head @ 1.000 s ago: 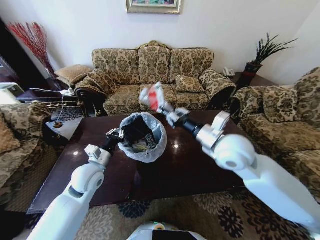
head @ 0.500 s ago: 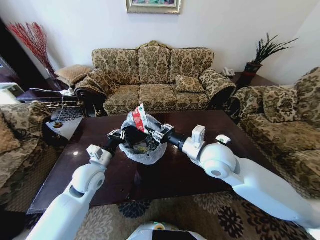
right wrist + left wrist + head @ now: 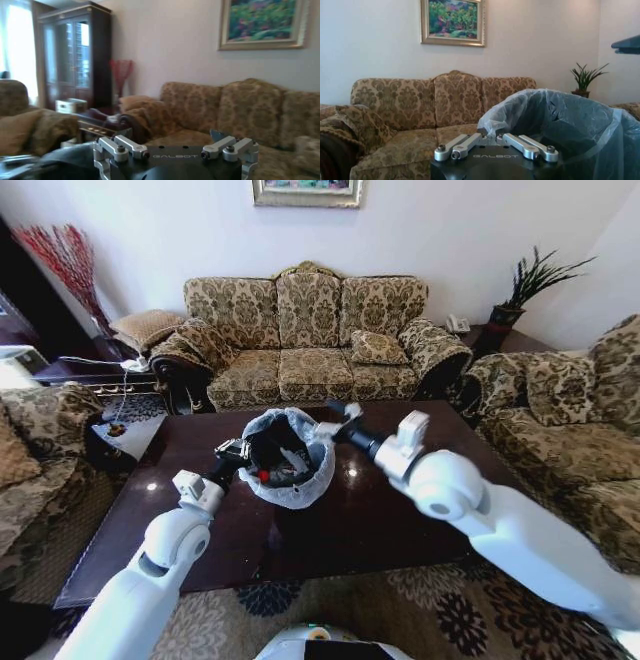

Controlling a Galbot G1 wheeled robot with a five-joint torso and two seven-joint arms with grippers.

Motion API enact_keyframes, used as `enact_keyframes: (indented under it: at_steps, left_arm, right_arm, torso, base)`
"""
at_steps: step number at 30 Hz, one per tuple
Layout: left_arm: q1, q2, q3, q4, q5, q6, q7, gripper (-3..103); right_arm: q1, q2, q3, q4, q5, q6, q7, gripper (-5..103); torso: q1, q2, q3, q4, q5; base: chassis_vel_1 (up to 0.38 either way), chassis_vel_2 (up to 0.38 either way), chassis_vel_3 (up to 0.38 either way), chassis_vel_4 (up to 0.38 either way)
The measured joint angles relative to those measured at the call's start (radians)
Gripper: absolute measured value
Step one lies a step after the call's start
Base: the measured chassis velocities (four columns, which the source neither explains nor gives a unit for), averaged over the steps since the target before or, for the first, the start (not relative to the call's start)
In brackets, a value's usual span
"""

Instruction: Move to the front of the table and place the trash on the table into the trash bin.

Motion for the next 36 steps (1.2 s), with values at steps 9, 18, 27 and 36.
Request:
enact_keyframes:
  at_steps: [9,18,27,36]
  left_arm:
    - [0.049,-0.039,-0.051,-0.057,-0.003,-0.014,-0.017,3]
    - [0.048,-0.059,-0.041,-0.062,0.009,-0.02,-0.019,3]
    - [0.056,-0.063,-0.046,-0.064,0.008,-0.026,-0.007,3]
    - [0.064,-0.071,-0.05,-0.064,0.012,-0.041,0.006,3]
  right_arm:
    - [-0.161,0.014,0.175,-0.171,-0.108,-0.043,0.11,100]
    - [-0.282,0.029,0.331,-0.251,-0.138,-0.041,0.096,100]
    - [-0.293,0.05,0.327,-0.258,-0.167,-0.021,0.073,100]
    - [-0.298,0.068,0.289,-0.264,-0.228,0.009,0.045,100]
  torso:
    - [0.0,0.0,0.0,0.0001,0.0011]
    - [0.0,0.0,0.0,-0.0003,0.0006]
    - [0.0,0.0,0.0,-0.0001,0.0002]
    - [0.0,0.0,0.0,-0.0002,-0.0006]
  base:
    - [0.0,0.0,0.0,0.0]
    - [0.0,0.0,0.0,0.0]
    - [-0.062,-0.063,0.08,0.092]
    - [-0.192,-0.178,0.279,0.295]
